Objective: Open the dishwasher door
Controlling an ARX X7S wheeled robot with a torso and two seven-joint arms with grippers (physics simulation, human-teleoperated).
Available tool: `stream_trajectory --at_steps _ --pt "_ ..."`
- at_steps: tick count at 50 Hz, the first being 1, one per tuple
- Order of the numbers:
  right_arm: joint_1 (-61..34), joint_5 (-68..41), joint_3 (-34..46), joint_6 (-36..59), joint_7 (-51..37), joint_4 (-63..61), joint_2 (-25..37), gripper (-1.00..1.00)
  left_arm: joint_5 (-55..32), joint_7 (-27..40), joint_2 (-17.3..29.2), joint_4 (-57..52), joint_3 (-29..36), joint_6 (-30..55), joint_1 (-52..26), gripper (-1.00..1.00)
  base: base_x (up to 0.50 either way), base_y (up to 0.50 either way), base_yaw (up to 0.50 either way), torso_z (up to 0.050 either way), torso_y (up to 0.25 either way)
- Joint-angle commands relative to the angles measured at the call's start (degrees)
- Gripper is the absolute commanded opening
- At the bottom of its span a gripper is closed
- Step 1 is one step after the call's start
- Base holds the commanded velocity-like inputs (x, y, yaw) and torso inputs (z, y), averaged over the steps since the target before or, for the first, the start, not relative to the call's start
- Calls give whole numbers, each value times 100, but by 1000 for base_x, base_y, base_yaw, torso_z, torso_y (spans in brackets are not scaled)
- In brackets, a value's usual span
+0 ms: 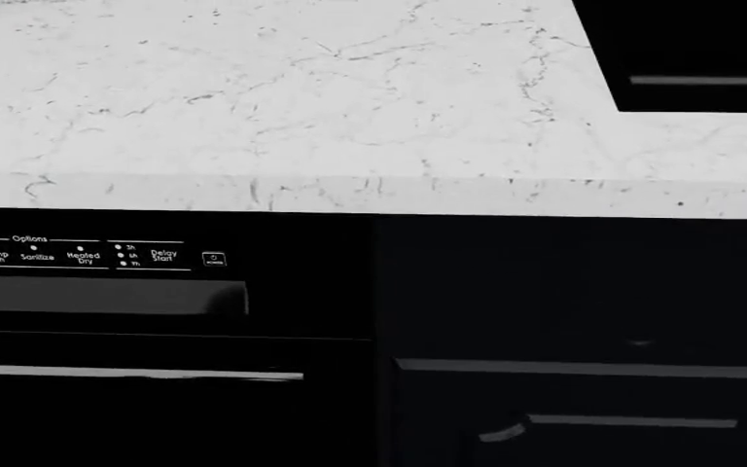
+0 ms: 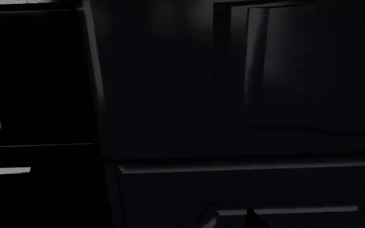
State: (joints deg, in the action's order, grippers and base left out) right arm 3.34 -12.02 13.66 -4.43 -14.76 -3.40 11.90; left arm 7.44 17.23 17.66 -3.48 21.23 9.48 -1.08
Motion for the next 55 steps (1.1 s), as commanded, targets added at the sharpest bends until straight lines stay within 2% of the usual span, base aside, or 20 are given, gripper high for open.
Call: stream_trajectory --at_steps 1,14,25,37,55 --pt "16 -49 24 -63 -25 30 18 100 1467 -66 524 -418 682 1064 -215 100 0 0 0 0 0" --pt "34 -91 52 -109 -66 37 48 100 2442 -726 994 -756 1246 1875 -453 100 0 0 0 0 0" --pt "38 -134 66 -128 -98 26 78 100 3008 -1308 1179 -716 1697 2223 -823 100 0 0 0 0 0" --pt "73 -186 51 -241 -125 81 108 100 3088 -1454 1173 -121 2003 1897 -1260 100 0 0 0 0 0" --pt "103 -220 65 -213 -212 -4 172 100 3073 -1269 1021 718 2199 1482 -1660 100 0 0 0 0 0"
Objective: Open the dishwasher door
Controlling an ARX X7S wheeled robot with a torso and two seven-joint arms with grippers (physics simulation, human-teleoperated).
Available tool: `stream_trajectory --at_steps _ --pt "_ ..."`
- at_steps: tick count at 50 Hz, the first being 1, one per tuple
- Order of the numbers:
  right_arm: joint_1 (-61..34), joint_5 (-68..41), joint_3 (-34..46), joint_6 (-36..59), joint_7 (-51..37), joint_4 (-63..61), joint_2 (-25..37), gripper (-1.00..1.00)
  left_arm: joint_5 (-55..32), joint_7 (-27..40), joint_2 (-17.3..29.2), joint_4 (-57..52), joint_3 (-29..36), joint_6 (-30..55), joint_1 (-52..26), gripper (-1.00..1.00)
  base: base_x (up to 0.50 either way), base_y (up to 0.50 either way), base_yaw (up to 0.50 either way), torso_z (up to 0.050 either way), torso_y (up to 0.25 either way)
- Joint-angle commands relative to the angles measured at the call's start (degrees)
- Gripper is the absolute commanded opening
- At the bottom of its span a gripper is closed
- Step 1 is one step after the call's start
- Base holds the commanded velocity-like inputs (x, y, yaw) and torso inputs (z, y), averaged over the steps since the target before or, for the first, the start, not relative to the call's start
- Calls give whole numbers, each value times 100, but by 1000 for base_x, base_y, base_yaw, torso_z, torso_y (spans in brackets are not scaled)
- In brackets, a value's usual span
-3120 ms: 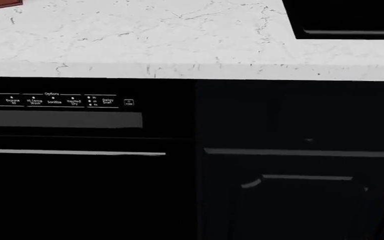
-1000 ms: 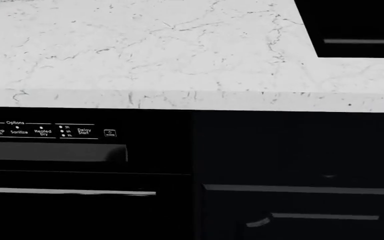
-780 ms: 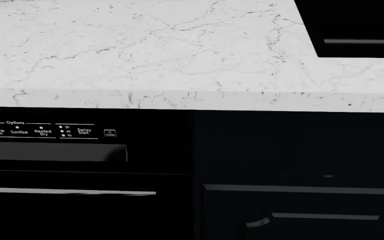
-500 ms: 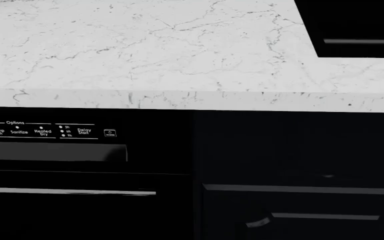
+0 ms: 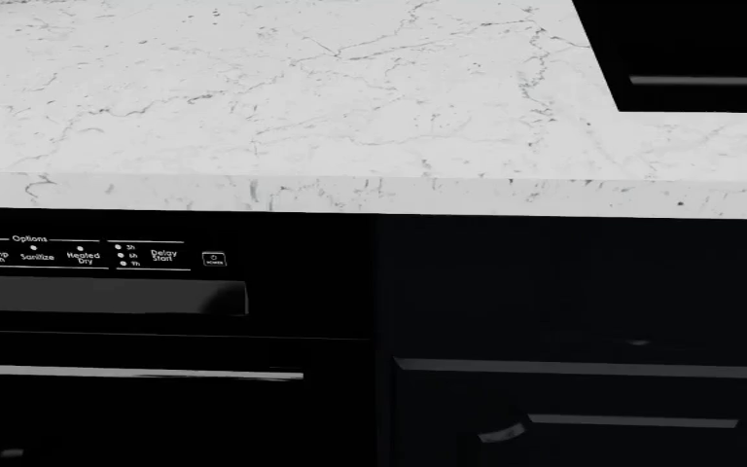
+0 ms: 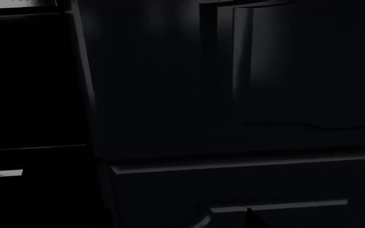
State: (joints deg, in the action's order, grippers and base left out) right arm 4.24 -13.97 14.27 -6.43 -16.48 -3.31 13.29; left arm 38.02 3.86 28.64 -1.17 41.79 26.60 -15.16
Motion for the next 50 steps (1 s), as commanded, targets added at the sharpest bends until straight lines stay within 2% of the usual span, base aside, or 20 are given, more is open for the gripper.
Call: stream_trajectory --at_steps 1,50 --pt "16 -21 5 -21 -45 -7 34 100 14 75 -93 541 160 -260 -282 100 0 0 0 0 0" --pt "80 -152 7 -56 -202 -128 174 100 74 206 -624 2410 624 -968 -1440 100 0 0 0 0 0"
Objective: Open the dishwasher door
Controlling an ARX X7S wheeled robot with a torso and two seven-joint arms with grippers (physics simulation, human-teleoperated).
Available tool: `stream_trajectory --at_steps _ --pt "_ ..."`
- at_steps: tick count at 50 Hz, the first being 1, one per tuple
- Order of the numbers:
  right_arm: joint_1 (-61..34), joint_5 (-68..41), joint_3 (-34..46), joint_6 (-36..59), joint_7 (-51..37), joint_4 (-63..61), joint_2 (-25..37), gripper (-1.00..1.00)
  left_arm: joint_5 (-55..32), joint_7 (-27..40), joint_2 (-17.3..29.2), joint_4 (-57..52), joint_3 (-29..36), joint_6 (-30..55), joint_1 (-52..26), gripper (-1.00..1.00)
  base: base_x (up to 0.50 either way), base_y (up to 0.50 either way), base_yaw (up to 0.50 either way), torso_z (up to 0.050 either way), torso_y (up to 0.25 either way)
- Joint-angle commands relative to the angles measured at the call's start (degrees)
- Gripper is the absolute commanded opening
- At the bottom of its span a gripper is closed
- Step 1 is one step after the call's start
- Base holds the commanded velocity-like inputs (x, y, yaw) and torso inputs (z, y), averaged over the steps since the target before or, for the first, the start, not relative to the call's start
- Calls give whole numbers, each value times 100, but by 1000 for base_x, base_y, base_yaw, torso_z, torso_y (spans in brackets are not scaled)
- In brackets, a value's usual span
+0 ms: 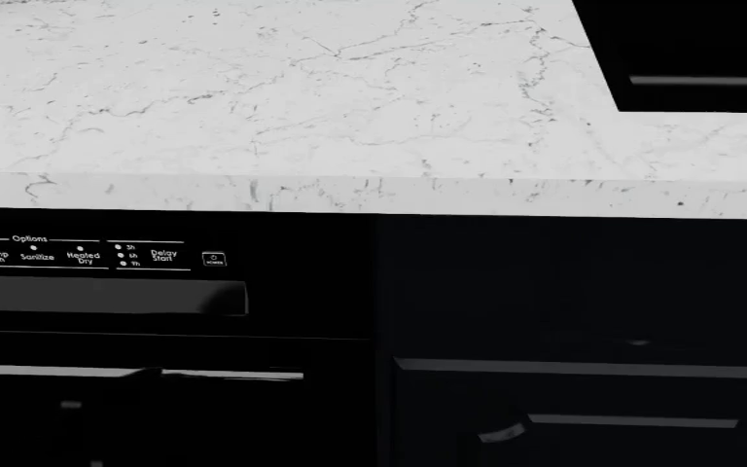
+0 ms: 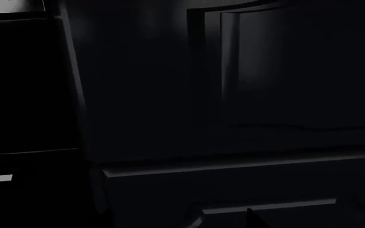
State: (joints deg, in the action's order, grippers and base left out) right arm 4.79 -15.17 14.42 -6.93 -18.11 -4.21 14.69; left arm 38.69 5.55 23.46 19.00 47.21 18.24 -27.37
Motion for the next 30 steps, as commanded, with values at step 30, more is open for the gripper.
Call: stream_trajectory --at_steps 30 --pt "50 -67 16 -58 -112 -48 92 100 1 580 -723 2733 450 -1018 -1165 100 0 0 0 0 0"
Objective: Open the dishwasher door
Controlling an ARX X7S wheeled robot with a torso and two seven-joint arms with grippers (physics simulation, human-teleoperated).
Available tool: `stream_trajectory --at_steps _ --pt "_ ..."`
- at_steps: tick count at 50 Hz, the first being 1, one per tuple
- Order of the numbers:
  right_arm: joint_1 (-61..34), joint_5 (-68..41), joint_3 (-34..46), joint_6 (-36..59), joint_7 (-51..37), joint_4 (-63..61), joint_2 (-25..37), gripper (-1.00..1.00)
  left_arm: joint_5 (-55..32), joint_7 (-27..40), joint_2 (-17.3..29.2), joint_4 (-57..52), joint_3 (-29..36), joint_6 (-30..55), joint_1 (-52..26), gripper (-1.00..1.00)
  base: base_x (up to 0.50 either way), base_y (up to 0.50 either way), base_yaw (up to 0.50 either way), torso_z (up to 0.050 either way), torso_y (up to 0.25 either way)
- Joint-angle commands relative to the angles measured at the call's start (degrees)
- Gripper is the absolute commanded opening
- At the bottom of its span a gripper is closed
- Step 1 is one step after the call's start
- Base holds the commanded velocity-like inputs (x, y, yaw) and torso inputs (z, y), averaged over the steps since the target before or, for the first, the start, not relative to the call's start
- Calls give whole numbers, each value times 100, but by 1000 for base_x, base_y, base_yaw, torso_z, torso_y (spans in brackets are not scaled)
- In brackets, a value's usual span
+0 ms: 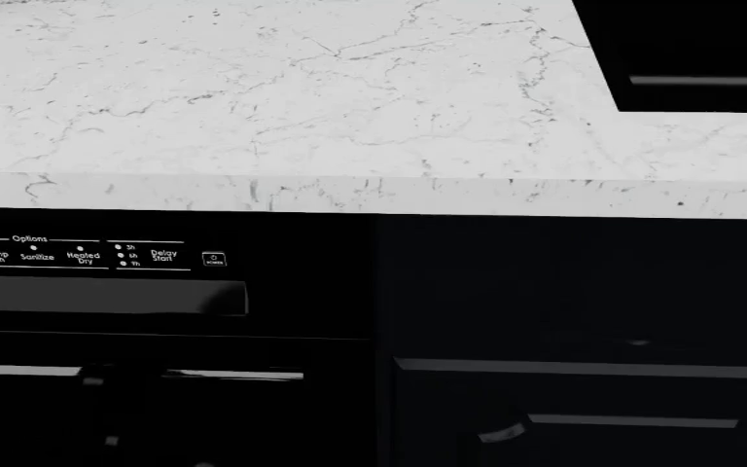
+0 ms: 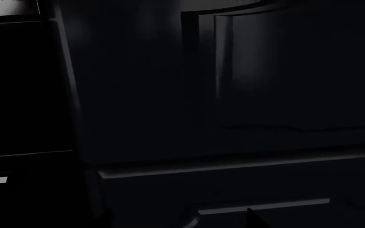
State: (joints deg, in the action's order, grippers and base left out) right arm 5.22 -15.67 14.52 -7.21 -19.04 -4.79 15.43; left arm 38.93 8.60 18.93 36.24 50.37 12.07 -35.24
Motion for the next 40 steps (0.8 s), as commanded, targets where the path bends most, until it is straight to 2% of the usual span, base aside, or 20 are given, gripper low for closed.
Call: stream_trajectory --at_steps 1,4,9,19,38,39,40 --pt "5 -19 7 -36 -19 15 19 100 -32 331 -313 1169 150 -476 -425 100 0 0 0 0 0" --pt "9 -24 9 -40 -25 17 26 100 -45 449 -427 1593 198 -644 -555 100 0 0 0 0 0" --pt "19 -35 4 -40 -44 -2 41 100 -35 414 -435 1580 202 -587 -568 100 0 0 0 0 0" --pt "30 -45 12 -27 -73 -39 65 100 -161 1139 -1137 3831 375 -1553 -1248 100 5 0 -2 0 0" --pt "9 -75 36 4 -112 -89 106 100 -971 1190 -1119 3861 1252 -1365 -1445 100 20 -1 -11 -1 0" --pt "13 -80 34 9 -117 -103 112 100 -996 1190 -1120 3855 1270 -1371 -1458 -100 21 -3 -12 0 0" --pt "15 -81 35 15 -120 -109 116 100 -1009 1188 -1116 3849 1292 -1388 -1458 -100 17 -3 -10 0 0"
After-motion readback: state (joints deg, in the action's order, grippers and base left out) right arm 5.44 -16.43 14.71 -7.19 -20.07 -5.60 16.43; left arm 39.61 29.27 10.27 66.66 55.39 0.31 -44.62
